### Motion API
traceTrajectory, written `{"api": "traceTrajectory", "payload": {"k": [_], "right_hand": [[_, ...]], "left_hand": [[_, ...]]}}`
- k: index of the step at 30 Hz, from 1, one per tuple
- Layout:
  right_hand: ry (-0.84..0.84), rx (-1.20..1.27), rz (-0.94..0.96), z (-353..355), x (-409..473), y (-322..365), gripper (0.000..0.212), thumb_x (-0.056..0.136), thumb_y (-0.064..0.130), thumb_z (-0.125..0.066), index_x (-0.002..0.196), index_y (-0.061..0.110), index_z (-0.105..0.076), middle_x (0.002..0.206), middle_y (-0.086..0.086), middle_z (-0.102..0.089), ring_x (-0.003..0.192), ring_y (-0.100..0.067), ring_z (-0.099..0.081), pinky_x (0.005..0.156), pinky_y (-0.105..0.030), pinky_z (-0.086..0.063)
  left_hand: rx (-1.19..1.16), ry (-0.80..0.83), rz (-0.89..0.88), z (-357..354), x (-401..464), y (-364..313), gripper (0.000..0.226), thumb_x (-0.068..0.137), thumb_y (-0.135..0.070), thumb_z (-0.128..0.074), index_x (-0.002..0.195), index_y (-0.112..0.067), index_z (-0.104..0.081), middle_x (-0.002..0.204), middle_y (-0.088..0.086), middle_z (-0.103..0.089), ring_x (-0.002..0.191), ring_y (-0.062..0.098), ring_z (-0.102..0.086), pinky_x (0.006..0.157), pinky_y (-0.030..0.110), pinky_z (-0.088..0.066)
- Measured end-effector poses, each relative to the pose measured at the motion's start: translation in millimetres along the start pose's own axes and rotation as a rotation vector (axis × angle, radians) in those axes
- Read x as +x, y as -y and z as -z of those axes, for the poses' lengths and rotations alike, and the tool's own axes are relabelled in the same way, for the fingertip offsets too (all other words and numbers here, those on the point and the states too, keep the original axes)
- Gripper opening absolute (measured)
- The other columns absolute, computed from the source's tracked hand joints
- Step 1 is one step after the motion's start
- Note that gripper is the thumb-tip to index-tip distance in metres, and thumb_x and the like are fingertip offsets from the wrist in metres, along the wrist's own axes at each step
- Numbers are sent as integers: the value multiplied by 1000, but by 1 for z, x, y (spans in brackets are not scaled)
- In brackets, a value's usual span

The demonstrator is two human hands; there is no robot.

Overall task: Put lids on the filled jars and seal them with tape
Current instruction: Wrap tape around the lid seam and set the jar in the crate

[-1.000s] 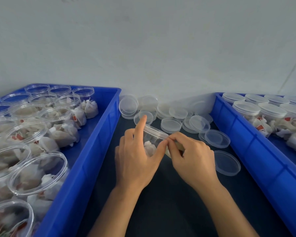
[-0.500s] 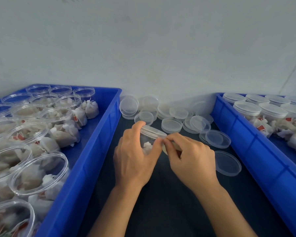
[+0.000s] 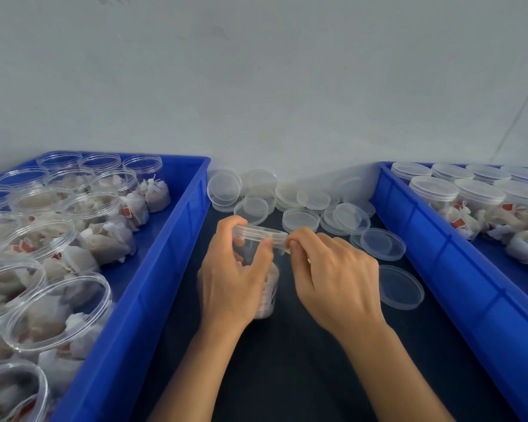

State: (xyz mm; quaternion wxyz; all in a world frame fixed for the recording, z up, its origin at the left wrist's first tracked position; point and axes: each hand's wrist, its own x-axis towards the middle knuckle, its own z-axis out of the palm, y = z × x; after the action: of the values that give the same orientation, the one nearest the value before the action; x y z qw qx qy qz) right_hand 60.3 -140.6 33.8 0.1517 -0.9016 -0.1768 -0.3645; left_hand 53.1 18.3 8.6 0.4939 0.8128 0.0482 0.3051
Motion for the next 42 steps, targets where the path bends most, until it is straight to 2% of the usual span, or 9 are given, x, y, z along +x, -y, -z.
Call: {"api": "traceTrajectory", "payload": {"k": [5,11,15,21,31,35,37,39,42], "right_hand": [[-14,-70,-28,-3,2,-2,30,110,36,-42,92,25,-64,64,8,-55,51,-17,-49,43,-32,-34],[27,-74,-65,-3,3,-3,37,109,46,-38,98,25,-65,70,8,-63,58,-19,-57,47,-33,-42],[102,-77,-93,-3,4,-4,48,109,52,-26,87,24,-58,71,7,-58,62,-19,-57,49,-34,-40],[71,-85,-77,1,5,-7,49,109,50,-30,80,23,-59,68,6,-53,58,-17,-51,48,-32,-31],[181,-56,-68,5,5,-6,55,106,56,-11,84,26,-52,69,6,-52,61,-15,-53,51,-34,-28],[270,24,-70,4,1,-12,58,102,63,2,93,31,-46,70,10,-54,65,-12,-55,54,-35,-32],[323,96,-91,4,-1,-17,59,102,67,3,108,36,-47,72,17,-55,71,-12,-58,58,-35,-33],[392,160,-123,5,-1,-20,63,101,72,2,130,42,-44,84,18,-65,83,-16,-64,68,-38,-43],[491,319,-219,8,3,-19,58,96,77,-11,137,51,-41,82,19,-69,87,-12,-66,82,-42,-51]], "left_hand": [[-23,13,40,-1,-1,-3,45,78,-74,-50,118,-54,-44,100,-19,-61,91,-4,-59,71,23,-45],[-99,42,93,-1,-1,-4,39,77,-70,-53,113,-55,-47,99,-16,-66,87,-1,-65,77,34,-55],[-160,78,119,0,-1,-5,41,76,-68,-54,113,-51,-51,96,-14,-70,84,5,-71,79,42,-61],[-222,145,134,3,1,-6,36,80,-63,-55,111,-45,-54,101,-25,-69,84,1,-71,69,28,-53],[-357,247,147,5,3,-6,36,78,-61,-57,110,-43,-59,101,-15,-72,89,10,-74,78,38,-63],[-412,308,148,6,3,-6,41,77,-62,-57,113,-42,-60,102,-12,-72,91,13,-74,75,26,-61],[-403,340,138,6,3,-4,43,78,-61,-58,117,-44,-59,103,-12,-73,91,13,-75,76,25,-61],[-379,365,123,7,4,-3,42,84,-56,-60,124,-47,-55,104,-12,-74,92,14,-76,79,25,-61],[-386,356,169,7,6,0,41,88,-48,-59,127,-46,-48,104,-14,-77,93,13,-77,76,21,-60]]}}
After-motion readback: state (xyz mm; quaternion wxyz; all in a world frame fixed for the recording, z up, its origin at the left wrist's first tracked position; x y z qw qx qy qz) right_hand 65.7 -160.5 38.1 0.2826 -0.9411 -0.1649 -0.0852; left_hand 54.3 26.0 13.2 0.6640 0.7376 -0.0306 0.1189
